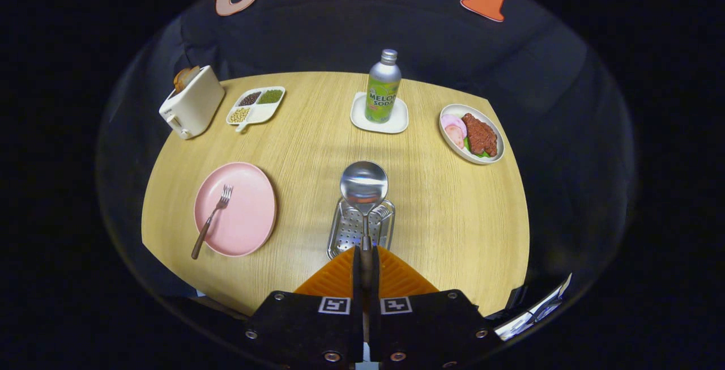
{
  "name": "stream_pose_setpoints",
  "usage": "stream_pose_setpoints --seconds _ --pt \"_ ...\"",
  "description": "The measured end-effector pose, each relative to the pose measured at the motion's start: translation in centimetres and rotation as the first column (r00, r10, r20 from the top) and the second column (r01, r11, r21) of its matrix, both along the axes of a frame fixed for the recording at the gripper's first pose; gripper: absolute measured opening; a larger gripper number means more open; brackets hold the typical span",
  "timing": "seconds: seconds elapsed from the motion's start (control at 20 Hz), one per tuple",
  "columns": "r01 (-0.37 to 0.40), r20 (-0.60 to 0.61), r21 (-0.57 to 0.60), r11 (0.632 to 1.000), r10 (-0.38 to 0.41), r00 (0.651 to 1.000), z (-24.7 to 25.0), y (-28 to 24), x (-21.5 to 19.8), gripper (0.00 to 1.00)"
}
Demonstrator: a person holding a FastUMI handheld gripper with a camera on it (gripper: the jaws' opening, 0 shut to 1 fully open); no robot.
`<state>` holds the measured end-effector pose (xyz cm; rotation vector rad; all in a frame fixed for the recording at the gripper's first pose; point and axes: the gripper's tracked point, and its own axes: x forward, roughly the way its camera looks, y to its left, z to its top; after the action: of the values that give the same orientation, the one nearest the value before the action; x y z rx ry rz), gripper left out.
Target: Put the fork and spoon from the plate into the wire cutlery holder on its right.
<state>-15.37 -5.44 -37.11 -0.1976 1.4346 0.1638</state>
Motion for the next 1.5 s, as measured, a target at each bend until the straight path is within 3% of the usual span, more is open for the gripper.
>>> stream_pose_setpoints --seconds 0.5,0.9,1.1,1.25,1.5 --pt "-0.165 -0.226 -0.039 0.986 0.152 0.962 -1.5 -2.7 -1.6 0.05" --pt "-0.161 -0.363 -0.016 0.987 0.144 0.920 -3.4 -2.3 -2.0 0.06" --pt "-0.127 -0.369 -0.013 0.992 0.113 0.923 -3.9 -2.0 -1.3 0.06" --pt "-0.085 -0.320 0.000 0.996 0.080 0.944 -4.0 -1.5 0.1 0.09" --pt "-0.010 -0.127 0.079 0.997 0.020 0.992 -2.7 0.5 3.8 0.13"
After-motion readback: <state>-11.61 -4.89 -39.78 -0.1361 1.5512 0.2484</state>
